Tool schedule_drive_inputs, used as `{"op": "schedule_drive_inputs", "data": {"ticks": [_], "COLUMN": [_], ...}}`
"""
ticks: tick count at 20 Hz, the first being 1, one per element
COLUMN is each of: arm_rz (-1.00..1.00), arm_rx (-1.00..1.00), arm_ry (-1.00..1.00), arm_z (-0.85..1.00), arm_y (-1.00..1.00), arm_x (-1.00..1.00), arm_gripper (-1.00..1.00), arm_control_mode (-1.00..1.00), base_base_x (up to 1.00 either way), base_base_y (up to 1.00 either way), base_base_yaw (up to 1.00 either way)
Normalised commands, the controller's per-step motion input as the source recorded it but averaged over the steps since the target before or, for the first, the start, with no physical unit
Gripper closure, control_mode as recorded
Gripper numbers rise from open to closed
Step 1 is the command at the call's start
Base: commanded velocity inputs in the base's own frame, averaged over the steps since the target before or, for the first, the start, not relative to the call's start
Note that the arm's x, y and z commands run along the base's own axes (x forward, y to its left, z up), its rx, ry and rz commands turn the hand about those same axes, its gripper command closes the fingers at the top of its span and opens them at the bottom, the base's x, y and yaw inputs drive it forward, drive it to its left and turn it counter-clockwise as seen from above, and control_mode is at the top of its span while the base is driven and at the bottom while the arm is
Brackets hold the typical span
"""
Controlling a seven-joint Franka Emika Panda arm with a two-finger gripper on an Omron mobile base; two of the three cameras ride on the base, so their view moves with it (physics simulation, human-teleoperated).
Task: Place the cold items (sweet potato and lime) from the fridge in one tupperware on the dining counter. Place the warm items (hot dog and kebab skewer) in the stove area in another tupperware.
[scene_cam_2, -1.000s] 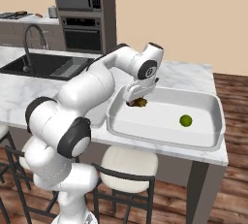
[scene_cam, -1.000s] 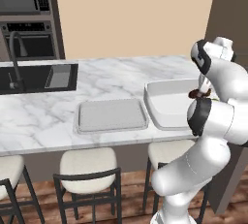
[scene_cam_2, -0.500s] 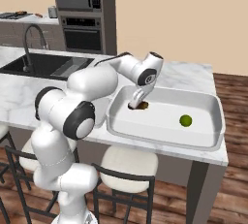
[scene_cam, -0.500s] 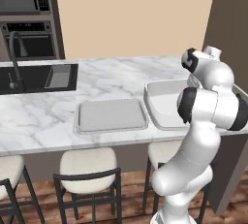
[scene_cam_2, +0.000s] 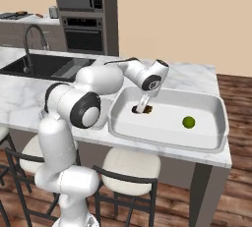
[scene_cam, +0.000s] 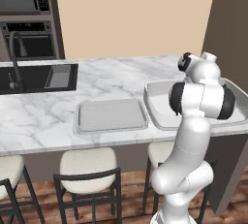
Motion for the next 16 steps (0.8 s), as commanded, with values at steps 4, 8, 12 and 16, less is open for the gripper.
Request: {"op": "schedule_drive_inputs", "data": {"ticks": [4, 8, 12, 16], "arm_rz": [0.01, 0.0, 0.0, 0.0], "arm_rx": [0.0, 0.0, 0.0, 0.0], "arm_ry": [0.0, 0.0, 0.0, 0.0], "arm_z": [-0.3, -0.25, -0.26, -0.29], "arm_y": [0.0, 0.0, 0.0, 0.0], "arm_x": [0.32, 0.28, 0.24, 0.22], "arm_gripper": [1.0, 1.0, 1.0, 1.0], "arm_control_mode": [-1.0, -1.0, -1.0, -1.0], "base_base_x": [0.0, 0.0, 0.0, 0.0], "base_base_y": [0.0, 0.0, 0.0, 0.0], "base_base_yaw": [0.0, 0.0, 0.0, 0.0]}}
